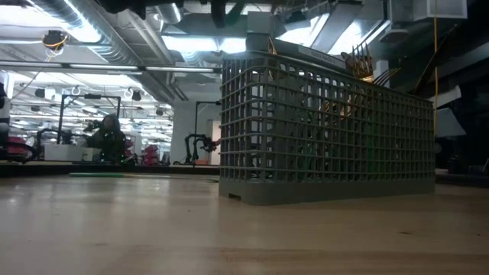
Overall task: Sort silverware
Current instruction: Put the gold fork into the gray silverware organizer
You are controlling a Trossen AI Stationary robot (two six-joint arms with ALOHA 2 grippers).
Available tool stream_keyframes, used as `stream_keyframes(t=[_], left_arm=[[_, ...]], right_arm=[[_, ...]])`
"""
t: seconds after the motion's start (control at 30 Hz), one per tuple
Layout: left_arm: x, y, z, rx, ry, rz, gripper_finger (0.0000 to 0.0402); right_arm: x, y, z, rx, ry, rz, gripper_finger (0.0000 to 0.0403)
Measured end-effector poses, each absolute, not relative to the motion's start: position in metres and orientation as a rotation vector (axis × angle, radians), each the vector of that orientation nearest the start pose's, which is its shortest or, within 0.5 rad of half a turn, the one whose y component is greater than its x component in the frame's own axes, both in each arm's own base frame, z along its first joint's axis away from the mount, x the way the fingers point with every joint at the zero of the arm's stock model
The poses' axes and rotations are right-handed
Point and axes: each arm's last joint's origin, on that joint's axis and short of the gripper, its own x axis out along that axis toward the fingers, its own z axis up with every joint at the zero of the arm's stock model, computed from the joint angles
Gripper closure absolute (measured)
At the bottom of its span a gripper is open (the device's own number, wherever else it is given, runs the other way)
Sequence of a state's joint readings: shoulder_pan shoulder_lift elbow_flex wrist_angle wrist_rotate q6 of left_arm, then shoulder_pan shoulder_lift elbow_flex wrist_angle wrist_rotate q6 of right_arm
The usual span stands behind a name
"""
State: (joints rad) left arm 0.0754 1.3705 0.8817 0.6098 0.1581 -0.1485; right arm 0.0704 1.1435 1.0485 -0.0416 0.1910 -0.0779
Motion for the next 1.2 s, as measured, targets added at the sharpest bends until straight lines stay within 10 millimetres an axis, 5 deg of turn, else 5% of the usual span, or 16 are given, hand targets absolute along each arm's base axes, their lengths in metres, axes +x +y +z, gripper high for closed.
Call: stream_keyframes(t=[0.5,1.2], left_arm=[[0.306,-0.001,0.321,-0.054,-0.215,-0.149,0.0401],[0.306,-0.001,0.322,-0.055,-0.227,-0.148,0.0401]], right_arm=[[0.276,0.018,0.363,-0.078,0.057,0.041,0.0332],[0.288,0.022,0.365,-0.085,-0.04,0.115,0.0332]])
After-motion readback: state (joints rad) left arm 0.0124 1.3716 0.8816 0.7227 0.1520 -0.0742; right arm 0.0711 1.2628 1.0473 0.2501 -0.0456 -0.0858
